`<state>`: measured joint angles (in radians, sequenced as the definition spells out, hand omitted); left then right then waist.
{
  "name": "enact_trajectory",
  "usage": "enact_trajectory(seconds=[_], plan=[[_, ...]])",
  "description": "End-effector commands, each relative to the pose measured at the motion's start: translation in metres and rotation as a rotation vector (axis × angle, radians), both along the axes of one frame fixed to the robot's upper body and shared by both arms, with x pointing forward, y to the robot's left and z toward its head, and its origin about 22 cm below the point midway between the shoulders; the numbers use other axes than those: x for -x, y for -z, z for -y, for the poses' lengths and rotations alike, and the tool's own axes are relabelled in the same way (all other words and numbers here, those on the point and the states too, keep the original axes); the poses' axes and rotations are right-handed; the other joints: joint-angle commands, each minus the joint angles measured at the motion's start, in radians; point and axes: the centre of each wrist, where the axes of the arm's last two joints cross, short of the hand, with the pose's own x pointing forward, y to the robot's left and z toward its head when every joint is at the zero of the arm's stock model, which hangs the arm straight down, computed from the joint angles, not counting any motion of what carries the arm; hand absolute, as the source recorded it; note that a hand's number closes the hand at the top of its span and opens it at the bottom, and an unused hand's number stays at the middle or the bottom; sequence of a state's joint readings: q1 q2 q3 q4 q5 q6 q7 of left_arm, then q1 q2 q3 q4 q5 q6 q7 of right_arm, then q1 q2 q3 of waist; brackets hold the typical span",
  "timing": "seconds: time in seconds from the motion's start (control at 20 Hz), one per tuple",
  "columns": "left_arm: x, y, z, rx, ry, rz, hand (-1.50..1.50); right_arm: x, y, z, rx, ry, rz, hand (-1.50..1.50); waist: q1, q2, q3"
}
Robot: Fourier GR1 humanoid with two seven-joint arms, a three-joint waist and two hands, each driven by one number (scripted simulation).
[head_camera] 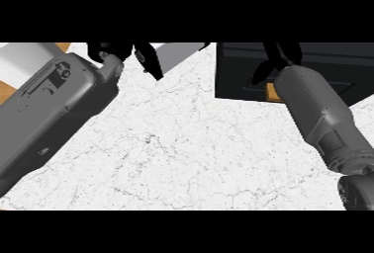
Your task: Pick up the can, place it into the drawer and close the drawer
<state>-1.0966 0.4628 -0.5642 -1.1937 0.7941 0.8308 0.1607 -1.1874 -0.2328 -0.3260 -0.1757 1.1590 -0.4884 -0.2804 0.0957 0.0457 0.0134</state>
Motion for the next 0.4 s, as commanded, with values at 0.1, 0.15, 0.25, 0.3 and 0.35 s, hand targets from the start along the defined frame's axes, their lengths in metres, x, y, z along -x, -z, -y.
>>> enact_trajectory(seconds=[0.1,0.15,0.25,0.3,0.35], plan=[[0.005,0.003,-0.003,0.002,0.005,0.004,-1.5,-0.009,-0.027,-0.022,-0.452,-0.039,0.02,-1.5,0.025,-0.011,-0.006],[0.001,0.004,-0.008,-0.009,-0.015,-0.019,-1.5,-0.009,-0.027,-0.025,-0.496,-0.05,0.024,-1.5,0.009,-0.014,-0.007],[0.005,0.009,-0.008,-0.001,-0.022,-0.019,-1.5,-0.008,-0.025,-0.019,-0.52,-0.055,0.025,-1.5,0.015,-0.012,-0.009],[0.011,0.009,-0.003,-0.002,0.021,-0.012,-1.5,-0.011,-0.036,-0.006,-0.509,-0.063,0.029,-1.5,0.031,-0.008,-0.009],[0.009,0.013,-0.015,-0.005,0.007,-0.032,-1.5,-0.01,-0.032,-0.011,-0.527,-0.069,0.025,-1.5,0.022,-0.011,-0.01]])
